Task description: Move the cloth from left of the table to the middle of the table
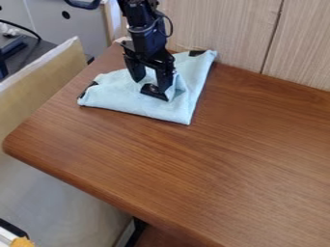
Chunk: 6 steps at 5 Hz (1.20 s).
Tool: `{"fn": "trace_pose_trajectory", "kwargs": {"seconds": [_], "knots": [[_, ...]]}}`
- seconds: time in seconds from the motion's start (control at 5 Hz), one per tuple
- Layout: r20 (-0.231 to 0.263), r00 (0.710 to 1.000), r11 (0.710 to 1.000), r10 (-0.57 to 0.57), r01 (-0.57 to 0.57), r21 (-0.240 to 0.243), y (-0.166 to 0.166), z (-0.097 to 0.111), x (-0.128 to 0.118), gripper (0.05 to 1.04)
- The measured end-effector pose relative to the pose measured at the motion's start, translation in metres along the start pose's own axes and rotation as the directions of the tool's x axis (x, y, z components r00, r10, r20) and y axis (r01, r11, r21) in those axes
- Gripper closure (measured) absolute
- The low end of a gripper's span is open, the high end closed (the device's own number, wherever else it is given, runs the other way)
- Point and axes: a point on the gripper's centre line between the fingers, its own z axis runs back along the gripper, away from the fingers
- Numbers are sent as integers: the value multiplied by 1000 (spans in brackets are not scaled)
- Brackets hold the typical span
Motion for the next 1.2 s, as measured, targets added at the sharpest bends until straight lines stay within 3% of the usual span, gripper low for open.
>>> {"fn": "trace_pose_trajectory", "kwargs": {"seconds": [0.2,0.6,1.2], "knots": [[-26,1000,1000,10,-10,1,1,-15,-7,83],[-31,1000,999,-2,3,54,-1,-27,-11,83],[-32,994,995,-101,101,3,-51,-31,2,83]]}}
